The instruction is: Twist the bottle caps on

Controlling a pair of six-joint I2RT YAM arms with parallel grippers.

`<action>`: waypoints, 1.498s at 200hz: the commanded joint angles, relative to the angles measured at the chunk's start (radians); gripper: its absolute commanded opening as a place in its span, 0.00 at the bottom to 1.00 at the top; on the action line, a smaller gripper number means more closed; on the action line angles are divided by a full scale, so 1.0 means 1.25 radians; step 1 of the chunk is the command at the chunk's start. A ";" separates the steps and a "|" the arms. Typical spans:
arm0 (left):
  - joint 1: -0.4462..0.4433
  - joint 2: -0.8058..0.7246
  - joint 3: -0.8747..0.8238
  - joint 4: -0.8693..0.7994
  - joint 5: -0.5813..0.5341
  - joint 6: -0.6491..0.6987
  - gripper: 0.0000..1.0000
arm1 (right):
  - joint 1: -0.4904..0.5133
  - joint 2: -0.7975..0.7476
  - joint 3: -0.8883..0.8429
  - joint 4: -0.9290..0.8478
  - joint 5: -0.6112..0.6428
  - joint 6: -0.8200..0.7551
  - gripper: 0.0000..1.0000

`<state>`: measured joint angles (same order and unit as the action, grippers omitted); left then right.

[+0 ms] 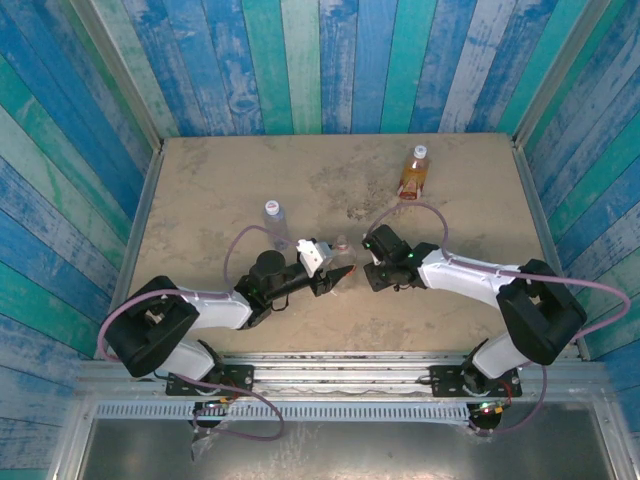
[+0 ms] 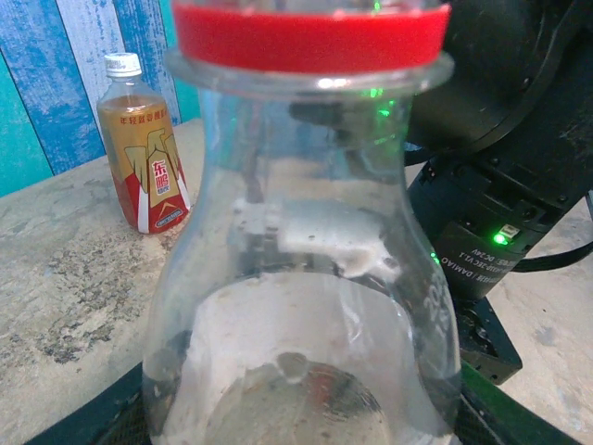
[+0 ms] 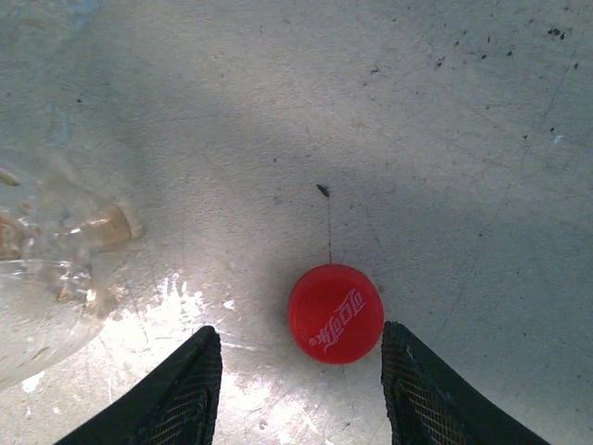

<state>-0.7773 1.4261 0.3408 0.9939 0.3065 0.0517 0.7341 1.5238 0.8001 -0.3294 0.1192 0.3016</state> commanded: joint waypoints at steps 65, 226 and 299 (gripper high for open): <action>-0.001 -0.029 -0.016 -0.067 -0.012 0.007 0.59 | -0.034 0.037 0.015 0.008 -0.009 0.039 0.44; -0.002 -0.035 -0.008 -0.082 -0.009 0.012 0.60 | -0.044 0.072 0.036 -0.002 -0.024 0.020 0.36; -0.002 -0.038 -0.005 -0.089 -0.007 0.013 0.60 | -0.044 0.085 0.041 -0.002 -0.023 0.015 0.37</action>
<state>-0.7773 1.4086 0.3408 0.9646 0.3054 0.0532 0.6838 1.6112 0.8330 -0.3210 0.0891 0.3252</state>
